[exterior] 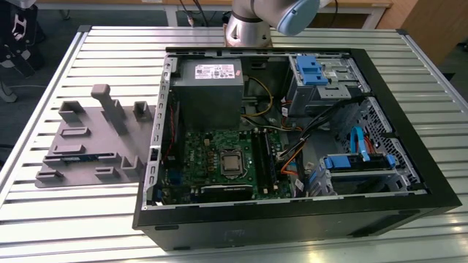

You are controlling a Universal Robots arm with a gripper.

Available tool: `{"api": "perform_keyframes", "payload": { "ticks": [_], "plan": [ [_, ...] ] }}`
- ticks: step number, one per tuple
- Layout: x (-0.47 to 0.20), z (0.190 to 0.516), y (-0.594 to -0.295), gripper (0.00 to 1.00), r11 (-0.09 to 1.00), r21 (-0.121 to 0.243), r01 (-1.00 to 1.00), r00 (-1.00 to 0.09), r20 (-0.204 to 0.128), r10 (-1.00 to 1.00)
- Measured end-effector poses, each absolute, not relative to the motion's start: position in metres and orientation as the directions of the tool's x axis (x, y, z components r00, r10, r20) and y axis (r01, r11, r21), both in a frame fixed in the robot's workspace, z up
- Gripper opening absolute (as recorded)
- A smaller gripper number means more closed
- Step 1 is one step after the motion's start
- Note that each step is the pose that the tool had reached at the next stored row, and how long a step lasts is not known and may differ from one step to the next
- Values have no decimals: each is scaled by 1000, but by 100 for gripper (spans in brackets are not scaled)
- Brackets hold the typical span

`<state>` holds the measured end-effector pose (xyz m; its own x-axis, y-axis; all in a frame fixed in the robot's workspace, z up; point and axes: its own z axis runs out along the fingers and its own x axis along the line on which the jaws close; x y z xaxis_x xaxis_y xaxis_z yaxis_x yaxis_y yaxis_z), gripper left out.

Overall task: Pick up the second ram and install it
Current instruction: 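Pick up the second ram and move it above second insertion slot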

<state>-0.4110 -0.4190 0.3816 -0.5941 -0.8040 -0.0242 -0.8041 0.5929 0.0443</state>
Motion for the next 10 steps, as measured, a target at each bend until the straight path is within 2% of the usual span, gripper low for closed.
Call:
{"api": "perform_keyframes", "payload": {
  "ticks": [10],
  "plan": [
    [-411, 380, -419, 11, 437, 44, -898, -439, -24, -898]
  ]
}}
